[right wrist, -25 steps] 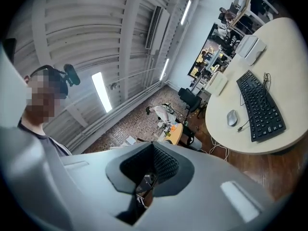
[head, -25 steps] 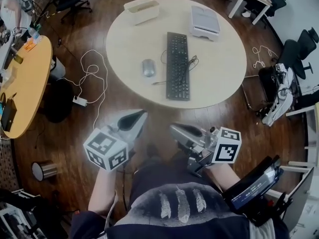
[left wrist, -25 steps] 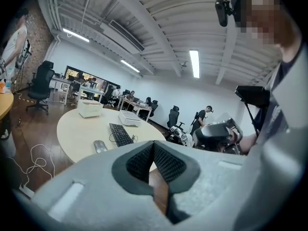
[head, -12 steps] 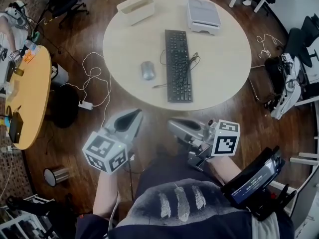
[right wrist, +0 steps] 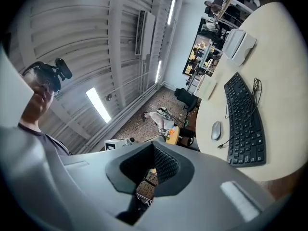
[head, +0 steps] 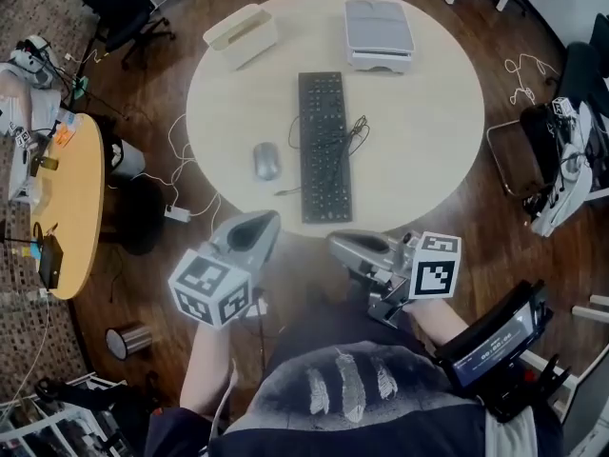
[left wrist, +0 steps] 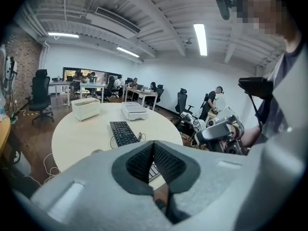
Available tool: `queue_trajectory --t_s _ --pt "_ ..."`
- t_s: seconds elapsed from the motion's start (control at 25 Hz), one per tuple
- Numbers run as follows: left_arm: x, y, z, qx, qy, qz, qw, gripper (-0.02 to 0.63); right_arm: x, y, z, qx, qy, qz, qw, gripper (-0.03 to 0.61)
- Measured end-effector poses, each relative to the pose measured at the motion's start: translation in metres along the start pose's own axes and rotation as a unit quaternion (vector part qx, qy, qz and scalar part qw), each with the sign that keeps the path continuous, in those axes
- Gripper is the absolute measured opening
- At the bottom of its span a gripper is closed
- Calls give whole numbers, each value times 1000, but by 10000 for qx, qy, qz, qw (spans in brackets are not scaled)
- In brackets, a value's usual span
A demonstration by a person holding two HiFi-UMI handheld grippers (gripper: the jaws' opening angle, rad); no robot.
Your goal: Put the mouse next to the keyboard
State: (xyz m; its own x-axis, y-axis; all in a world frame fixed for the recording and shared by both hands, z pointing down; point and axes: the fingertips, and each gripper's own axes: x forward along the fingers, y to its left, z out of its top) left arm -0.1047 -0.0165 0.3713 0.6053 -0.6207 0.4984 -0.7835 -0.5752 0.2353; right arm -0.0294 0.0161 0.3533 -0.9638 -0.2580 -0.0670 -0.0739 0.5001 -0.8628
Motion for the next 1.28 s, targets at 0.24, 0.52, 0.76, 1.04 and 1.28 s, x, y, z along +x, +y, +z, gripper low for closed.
queue_trajectory --t_s 0.24,0.52,0.76,1.04,1.28 --pt "37 -13 17 79 169 213 9996 0 -32 -23 28 11 188 21 9998 0" --pt "66 -24 13 247 605 464 9968 0 -58 -57 44 -49 547 -15 9985 0" --pt "72 -5 10 256 871 622 9939 0 -48 -70 53 -59 579 -16 9983 0" --pt "94 9 1 221 923 390 9947 0 -46 -74 56 -36 591 -131 9982 0" --pt "104 70 14 98 753 468 9960 0 -25 -89 78 -29 548 -633 9965 0"
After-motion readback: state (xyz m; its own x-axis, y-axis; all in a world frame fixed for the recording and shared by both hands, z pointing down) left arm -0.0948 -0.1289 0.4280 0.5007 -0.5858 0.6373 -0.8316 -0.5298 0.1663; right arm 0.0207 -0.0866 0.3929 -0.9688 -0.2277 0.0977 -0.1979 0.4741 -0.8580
